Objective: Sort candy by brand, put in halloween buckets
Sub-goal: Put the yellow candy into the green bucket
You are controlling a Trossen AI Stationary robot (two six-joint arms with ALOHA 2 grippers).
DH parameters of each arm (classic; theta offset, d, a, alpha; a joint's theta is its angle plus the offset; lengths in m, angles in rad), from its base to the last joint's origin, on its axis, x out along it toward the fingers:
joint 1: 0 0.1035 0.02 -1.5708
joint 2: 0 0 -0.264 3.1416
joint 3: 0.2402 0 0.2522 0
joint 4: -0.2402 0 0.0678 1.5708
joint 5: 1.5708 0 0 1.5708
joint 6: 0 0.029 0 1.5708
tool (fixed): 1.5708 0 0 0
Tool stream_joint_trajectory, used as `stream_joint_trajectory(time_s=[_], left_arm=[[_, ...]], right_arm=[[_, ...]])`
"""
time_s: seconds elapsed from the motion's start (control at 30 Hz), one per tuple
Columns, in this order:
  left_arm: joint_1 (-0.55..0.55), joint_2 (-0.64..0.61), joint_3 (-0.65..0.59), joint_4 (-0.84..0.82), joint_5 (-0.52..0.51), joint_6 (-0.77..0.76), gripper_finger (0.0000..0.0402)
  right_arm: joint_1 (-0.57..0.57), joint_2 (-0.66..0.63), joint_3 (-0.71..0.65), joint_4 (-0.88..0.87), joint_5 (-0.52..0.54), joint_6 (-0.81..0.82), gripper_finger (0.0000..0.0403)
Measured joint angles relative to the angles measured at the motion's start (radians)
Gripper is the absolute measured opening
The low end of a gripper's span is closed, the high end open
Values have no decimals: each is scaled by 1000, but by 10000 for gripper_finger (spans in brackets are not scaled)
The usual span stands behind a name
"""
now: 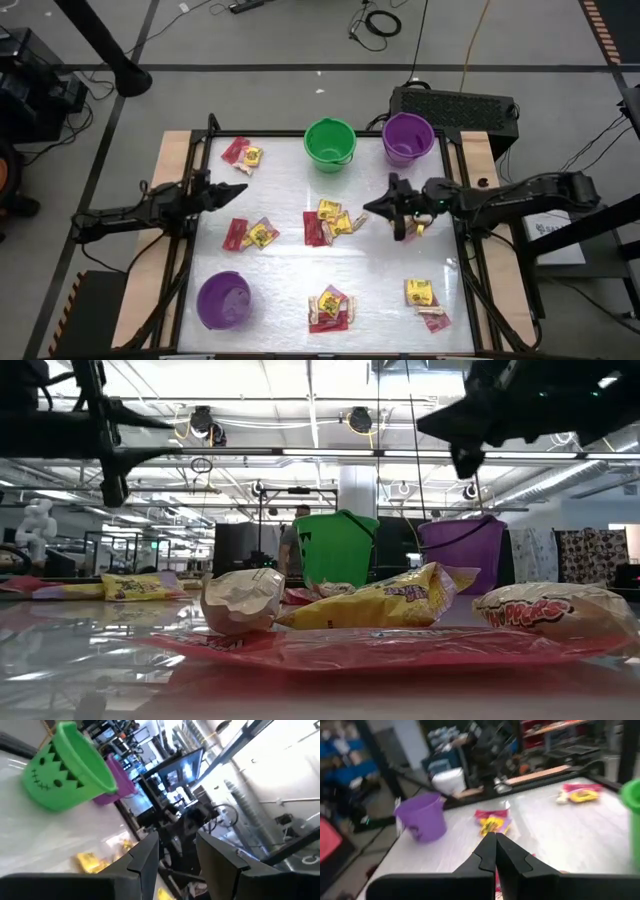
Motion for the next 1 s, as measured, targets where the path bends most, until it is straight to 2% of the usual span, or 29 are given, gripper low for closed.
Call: stream_joint_trajectory(time_s=[0.1,0.17,0.3,0.37,0.6,0.77,0.83,1.0], left_arm=[[-4,27,68,82,19,8,138],[-12,67,118,101,17,41,138],[-33,220,252,116,-26,159,138],[-41,321,317,114,-26,215,138],[-29,747,546,110,82,437,138],[20,1033,713,113,306,596,138],[27,1136,773,105,368,658,138],[22,1358,883,104,381,798,138]], right_arm=[[7,78,50,-1,-37,-27,0],[8,123,78,-1,-98,-34,0],[8,210,124,-10,-240,-122,0],[10,245,140,-9,-271,-139,0],[13,314,211,-10,-266,-52,0],[32,327,269,-15,-239,-33,0],[40,327,286,-57,-211,-45,0],[45,319,339,-281,-205,-10,0]])
